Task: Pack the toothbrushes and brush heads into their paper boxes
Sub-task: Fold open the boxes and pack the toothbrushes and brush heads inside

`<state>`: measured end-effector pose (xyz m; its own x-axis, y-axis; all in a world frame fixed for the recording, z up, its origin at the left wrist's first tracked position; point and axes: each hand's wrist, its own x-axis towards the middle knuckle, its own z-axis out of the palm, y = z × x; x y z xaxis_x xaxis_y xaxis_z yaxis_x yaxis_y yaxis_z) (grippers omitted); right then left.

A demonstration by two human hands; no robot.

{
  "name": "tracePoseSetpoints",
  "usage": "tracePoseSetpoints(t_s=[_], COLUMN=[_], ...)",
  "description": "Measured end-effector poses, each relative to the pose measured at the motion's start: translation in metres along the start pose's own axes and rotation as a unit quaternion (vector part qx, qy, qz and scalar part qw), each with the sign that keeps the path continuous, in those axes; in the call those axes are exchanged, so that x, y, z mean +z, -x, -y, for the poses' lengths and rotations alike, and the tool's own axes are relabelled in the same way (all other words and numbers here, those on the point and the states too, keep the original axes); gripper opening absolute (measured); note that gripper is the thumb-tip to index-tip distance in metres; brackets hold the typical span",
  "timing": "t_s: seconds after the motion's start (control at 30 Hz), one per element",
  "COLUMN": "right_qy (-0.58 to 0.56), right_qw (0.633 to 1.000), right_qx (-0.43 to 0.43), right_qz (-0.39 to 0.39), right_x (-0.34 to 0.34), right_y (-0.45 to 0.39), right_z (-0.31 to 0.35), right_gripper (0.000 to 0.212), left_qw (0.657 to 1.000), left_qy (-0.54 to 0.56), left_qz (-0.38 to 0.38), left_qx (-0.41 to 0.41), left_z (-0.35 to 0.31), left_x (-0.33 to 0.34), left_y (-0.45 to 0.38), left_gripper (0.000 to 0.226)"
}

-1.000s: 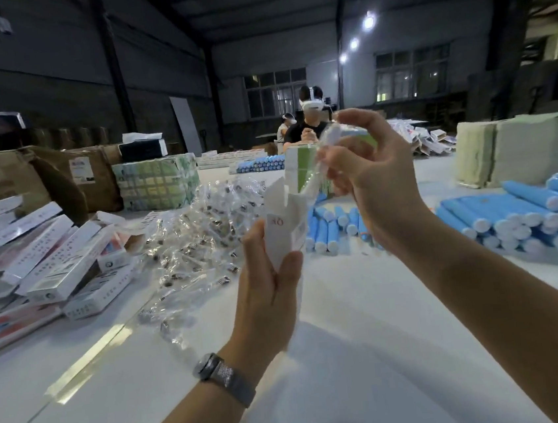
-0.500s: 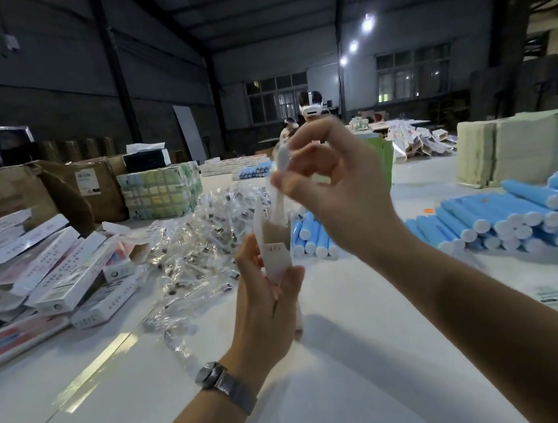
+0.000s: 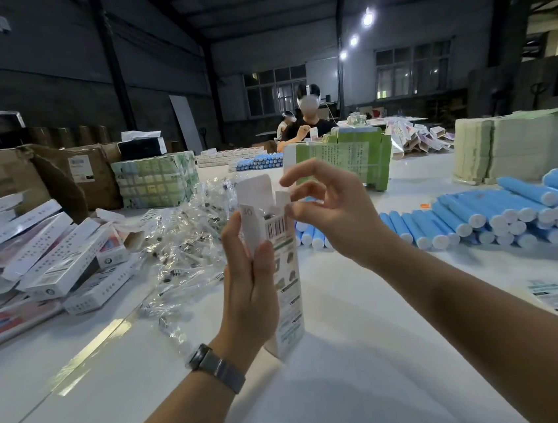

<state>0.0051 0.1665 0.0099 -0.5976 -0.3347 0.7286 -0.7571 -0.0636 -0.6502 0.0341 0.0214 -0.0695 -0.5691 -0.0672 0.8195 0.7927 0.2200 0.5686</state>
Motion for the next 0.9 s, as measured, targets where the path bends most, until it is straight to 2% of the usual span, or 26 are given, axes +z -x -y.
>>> tracePoseSetpoints(t_s=[0.17,0.5,0.67,0.9], right_qy=[-0.009,0.024,0.023,0.022], right_qw=[0.999,0.998,0.998,0.996], right_qx=[0.008,0.027,0.01,0.009], right_qz=[0.045,0.047,0.054,0.086], right_x=[0.0,0.001,0.001,-0.01], right_y=[0.0,0.002,0.001,-0.003], right_z=[-0.003,-0.002,-0.001,0.002], right_gripper=[0.032,0.026,0.029,0.026], left_qw=[1.0,0.998,0.998,0.999], left_qy=[0.018,-0.033,-0.017,-0.016], left_qz=[-0.005,-0.058,-0.061,-0.042], left_qx=[0.012,-0.022,-0.003,-0.022], left_z=[-0.003,-0.004,-0.009,-0.012], left_x=[-0.004,-0.007,-0.005,-0.001], left_y=[-0.003,-0.008,-0.005,-0.002], left_gripper=[0.047,0.025,0.03,0.034])
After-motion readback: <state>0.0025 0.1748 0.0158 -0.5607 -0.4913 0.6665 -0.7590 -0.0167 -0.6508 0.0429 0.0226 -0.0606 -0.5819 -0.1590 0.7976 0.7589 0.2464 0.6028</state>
